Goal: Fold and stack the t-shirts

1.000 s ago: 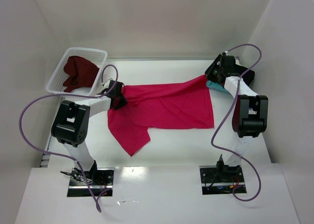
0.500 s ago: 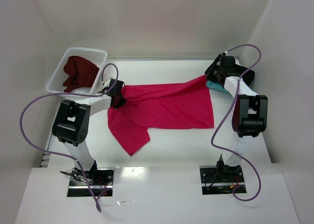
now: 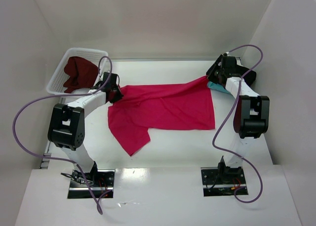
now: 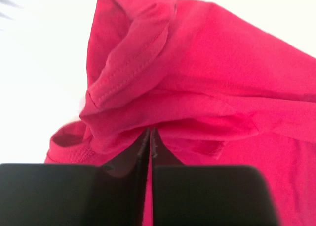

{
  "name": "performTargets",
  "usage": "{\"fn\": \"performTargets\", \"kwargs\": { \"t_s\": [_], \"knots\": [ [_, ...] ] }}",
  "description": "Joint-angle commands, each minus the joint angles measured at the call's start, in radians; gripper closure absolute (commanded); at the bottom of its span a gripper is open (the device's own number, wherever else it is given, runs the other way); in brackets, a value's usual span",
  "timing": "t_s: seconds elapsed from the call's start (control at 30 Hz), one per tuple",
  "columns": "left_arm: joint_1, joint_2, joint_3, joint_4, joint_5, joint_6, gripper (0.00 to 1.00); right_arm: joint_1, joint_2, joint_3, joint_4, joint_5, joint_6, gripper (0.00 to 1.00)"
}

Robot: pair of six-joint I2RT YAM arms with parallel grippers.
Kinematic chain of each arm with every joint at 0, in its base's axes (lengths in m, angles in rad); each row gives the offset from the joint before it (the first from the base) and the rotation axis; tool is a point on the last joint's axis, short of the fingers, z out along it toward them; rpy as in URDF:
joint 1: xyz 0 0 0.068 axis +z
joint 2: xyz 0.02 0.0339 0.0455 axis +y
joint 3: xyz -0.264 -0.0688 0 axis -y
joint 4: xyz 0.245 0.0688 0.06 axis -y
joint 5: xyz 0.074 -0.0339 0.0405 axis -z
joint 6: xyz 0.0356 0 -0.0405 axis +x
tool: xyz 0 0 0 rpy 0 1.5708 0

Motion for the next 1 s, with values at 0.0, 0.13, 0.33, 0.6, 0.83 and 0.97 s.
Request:
{"fn": "performTargets", "kwargs": {
  "t_s": [0.0, 0.13, 0.33, 0.6, 0.83, 0.97],
  "knots": [
    [0.001, -0.011, 0.007, -0.014, 0.018, 0.031, 0.98, 0.01, 0.011, 0.024, 0.038, 0.011, -0.017, 1.0],
    [0.001, -0.001, 0.007, -0.014, 0.04, 0.031, 0.79, 0.01, 0.011, 0.024, 0.029, 0.011, -0.017, 1.0],
    [0.001, -0.033, -0.068, 0.033, 0.103, 0.02, 0.57, 0.01, 0.011, 0.024, 0.029, 0.02, -0.017, 1.0],
    [0.001, -0.004, -0.086, 0.043, 0.069, 0.02, 0.57, 0.01, 0.02, 0.024, 0.029, 0.02, -0.017, 1.0],
    [0.001, 0.051, -0.056, 0.061, 0.038, 0.02, 0.57, 0.01, 0.02, 0.024, 0.019, 0.02, -0.017, 1.0],
    [0.001, 0.073, -0.056, 0.072, 0.017, 0.009, 0.59, 0.01, 0.02, 0.024, 0.019, 0.029, -0.026, 1.0]
  ]
}}
